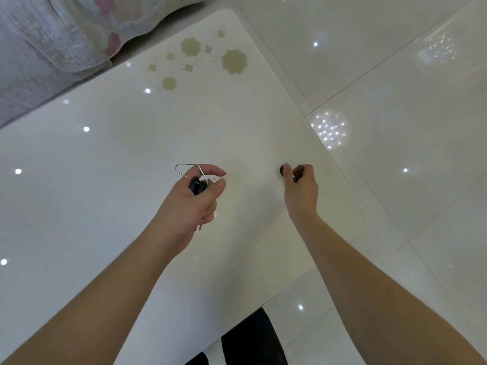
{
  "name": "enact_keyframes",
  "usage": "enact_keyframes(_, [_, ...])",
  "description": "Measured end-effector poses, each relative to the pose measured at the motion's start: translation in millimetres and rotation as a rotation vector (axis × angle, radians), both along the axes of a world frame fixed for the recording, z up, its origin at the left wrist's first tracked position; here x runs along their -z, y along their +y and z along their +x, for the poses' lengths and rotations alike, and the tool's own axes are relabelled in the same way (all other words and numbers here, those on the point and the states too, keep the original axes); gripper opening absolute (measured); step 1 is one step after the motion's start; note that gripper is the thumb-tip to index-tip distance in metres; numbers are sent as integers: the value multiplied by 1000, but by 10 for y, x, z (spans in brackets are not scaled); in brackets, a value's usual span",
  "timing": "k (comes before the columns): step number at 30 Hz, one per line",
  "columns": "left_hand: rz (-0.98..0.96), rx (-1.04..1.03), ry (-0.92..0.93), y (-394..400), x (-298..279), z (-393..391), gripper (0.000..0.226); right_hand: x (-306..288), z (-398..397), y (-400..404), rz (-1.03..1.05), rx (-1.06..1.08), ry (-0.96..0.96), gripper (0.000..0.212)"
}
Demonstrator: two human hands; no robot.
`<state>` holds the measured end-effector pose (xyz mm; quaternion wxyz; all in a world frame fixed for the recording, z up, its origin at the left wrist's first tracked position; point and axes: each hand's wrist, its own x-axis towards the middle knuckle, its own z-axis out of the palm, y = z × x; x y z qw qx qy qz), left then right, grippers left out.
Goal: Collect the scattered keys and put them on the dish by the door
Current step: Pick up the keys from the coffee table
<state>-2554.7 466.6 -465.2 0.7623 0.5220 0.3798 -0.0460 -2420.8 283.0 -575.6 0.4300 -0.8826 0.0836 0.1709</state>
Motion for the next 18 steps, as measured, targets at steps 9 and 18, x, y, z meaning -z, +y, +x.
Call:
enact_keyframes(9, [-1,-15,1,-78,30,-20,19,255,206,-100,-117,-112,168,47])
enact_keyframes(18, [-5,-30,-4,-60,28,-111,20,352,231,-29,-289,-156,153,38])
